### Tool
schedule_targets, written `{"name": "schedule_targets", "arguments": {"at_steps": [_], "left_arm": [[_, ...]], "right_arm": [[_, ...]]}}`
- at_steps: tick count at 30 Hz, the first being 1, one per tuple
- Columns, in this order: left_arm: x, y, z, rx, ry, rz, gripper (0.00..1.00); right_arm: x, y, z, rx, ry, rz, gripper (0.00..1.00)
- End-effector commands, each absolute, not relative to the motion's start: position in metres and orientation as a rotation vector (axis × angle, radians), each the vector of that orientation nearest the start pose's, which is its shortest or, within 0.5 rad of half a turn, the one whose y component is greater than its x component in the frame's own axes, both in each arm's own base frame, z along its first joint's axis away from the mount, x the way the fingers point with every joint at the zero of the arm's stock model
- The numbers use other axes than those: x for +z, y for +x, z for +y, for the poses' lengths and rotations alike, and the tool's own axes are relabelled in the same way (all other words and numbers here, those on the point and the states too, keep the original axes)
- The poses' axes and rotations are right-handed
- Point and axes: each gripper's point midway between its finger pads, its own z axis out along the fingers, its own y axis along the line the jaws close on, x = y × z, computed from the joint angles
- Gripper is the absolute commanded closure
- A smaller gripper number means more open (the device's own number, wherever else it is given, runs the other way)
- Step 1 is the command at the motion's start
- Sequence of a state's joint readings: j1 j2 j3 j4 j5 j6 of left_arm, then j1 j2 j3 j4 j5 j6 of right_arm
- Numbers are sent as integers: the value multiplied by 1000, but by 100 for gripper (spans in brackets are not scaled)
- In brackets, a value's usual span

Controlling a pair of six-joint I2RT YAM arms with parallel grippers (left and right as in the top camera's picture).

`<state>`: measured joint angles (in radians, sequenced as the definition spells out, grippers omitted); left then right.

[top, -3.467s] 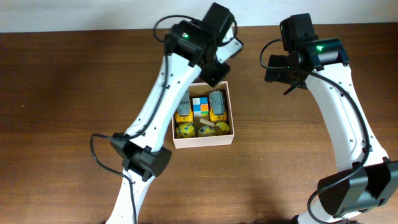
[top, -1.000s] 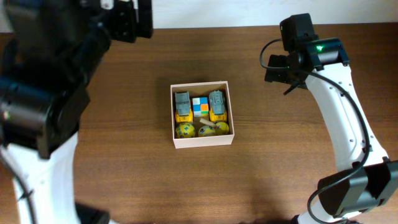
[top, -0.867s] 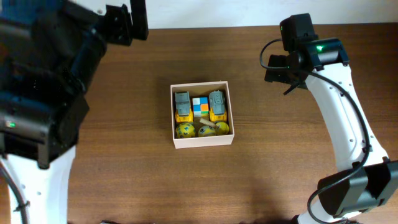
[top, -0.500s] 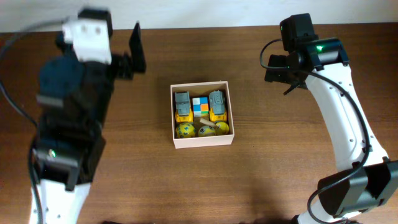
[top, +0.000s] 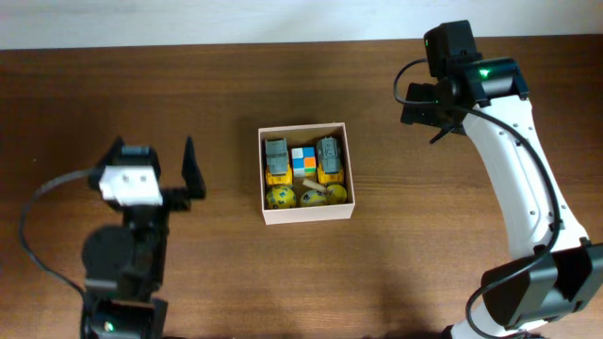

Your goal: Pack container

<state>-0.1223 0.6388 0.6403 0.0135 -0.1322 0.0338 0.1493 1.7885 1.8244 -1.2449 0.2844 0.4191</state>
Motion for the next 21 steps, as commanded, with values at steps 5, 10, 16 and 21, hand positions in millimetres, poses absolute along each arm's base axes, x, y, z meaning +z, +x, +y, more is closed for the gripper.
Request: {"name": "schedule_targets", "arguments": {"at_steps": [5,10,16,21], "left_arm": [[289,268,-7,44,8,1475,1],[262,254,-6,41,3,1436,1],[242,245,-5,39,0,1411,1],[226,244,-2,46,1,1438,1]], "right_arm": [[215,407,8,-253,449,2673,1],[215,407,8,-252,449,2673,1],[215,407,8,-253,449,2673,1],[215,407,8,-253,449,2673,1]]}}
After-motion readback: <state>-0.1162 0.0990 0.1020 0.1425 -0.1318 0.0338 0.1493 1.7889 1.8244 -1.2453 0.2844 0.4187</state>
